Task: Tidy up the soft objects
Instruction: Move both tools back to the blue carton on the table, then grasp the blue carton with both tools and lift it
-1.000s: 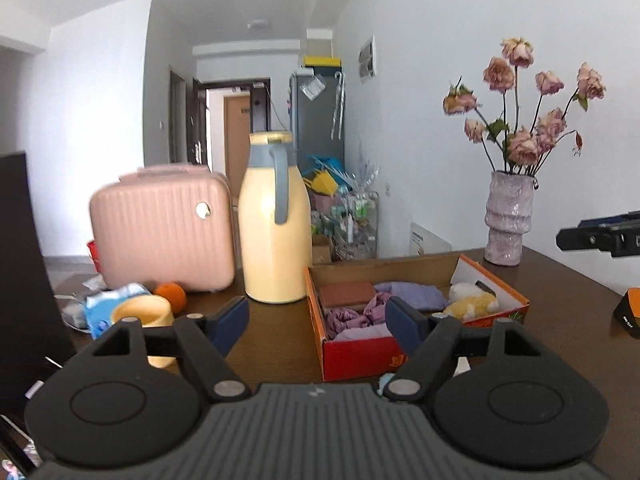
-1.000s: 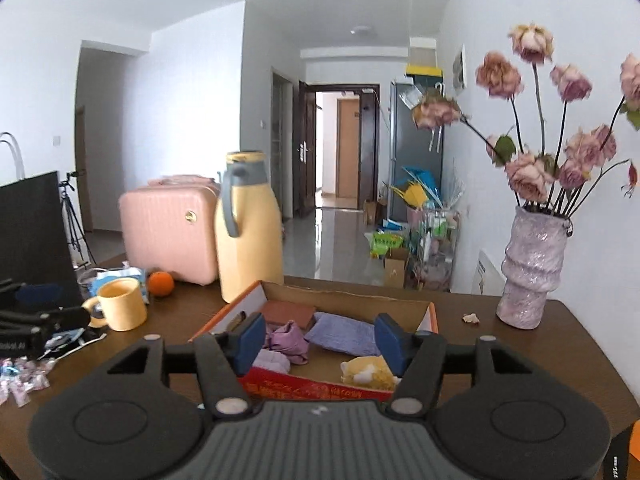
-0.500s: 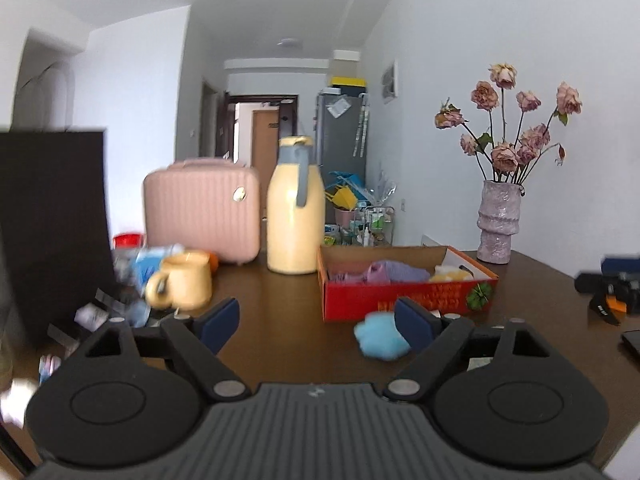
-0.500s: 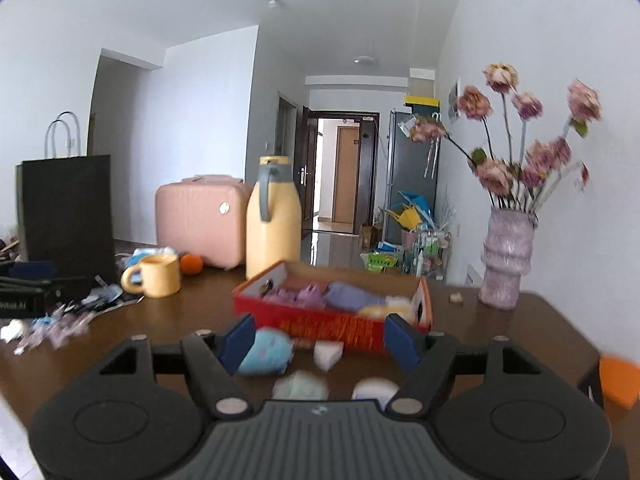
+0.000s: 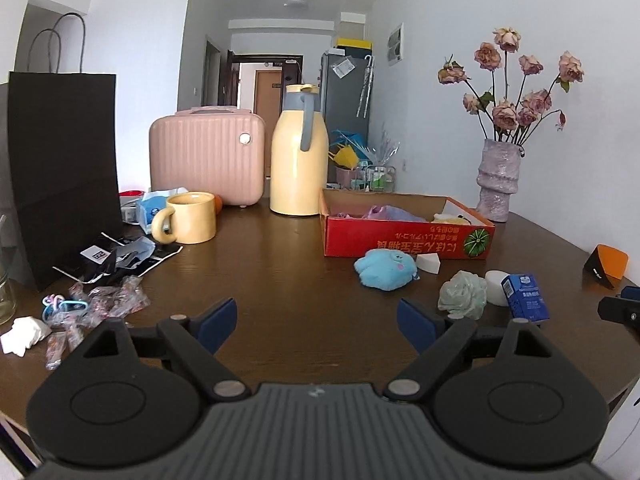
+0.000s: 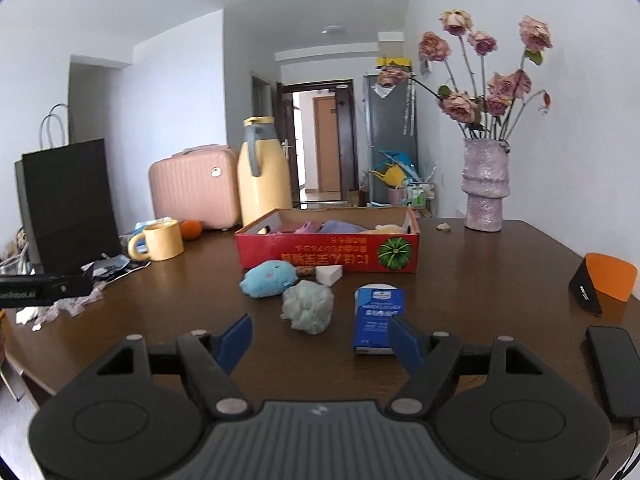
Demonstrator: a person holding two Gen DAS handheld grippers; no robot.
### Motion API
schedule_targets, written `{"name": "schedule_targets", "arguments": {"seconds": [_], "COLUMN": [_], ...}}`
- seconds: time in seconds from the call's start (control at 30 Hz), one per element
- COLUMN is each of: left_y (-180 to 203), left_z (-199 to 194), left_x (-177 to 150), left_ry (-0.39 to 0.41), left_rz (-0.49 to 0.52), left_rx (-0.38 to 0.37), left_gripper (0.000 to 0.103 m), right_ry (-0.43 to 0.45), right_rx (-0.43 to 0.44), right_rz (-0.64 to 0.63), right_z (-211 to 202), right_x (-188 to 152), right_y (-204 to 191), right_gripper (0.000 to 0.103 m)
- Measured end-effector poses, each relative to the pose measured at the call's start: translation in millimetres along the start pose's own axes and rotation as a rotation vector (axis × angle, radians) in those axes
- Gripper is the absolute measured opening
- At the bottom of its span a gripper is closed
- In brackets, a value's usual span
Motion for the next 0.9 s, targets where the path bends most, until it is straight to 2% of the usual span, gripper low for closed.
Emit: {"name": "schedule_targets", "arguments": {"seconds": [0.2,0.3,0.43,0.57,0.6,0.67,0.8,0.87,0.9], "left_y": [14.9,31.7,59.2,83.0,87.8,93.5,92.0,86.5,83.4], "left_z": [27.5,48.0,78.4,104.4,109.2,115.9,116.7,115.3,114.2], "left_x": [0.6,0.5,-0.8,-7.0,-9.4,-11.6,-13.5,-14.6,-15.2], "left_ry": [-0.043,-0.071,-0.104,-0.133,-0.142,-0.158,-0.166,-0.17,-0.173], "left_rz": [0.022,0.045,0.088,0.132,0.141,0.154,0.144,0.119,0.098], "left_rx": [-0.012,-0.042,-0.095,-0.125,-0.132,-0.143,-0.158,-0.178,-0.203], "left_gripper": [0.089,0.089,0.089,0.089,0.089,0.089,0.089,0.088,0.088], "right_ry": [-0.034,-0.076,-0.17,-0.214,-0.224,-0.25,-0.246,-0.239,-0.255], "right_rx": [-0.032,-0.06,-0.145,-0.162,-0.163,-0.174,-0.108,-0.018,0.054], "right_rz": [0.027,0.04,0.025,0.003,-0.007,-0.033,-0.084,-0.186,-0.249], "right_z": [29.8,60.9,110.8,150.9,158.1,168.2,151.3,133.1,125.8], "right_x": [-4.0,-5.0,-6.9,-10.7,-11.4,-12.8,-19.0,-26.3,-30.8], "right_y": [17.8,28.8,37.7,41.0,40.3,38.0,23.7,2.1,-11.3], "right_gripper": [0.074,0.074,0.074,0.073,0.072,0.051,0.05,0.05,0.051]}}
Point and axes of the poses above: each gripper's, at about its wrist camera, not at the fingertips, and z roughly the way its jaws point, y to its right, x to its top, the point moved 2 cm from there along z, roughly the way its jaws point, and after that the axes turned 2 degrees about -y, right-handed, at the moved point
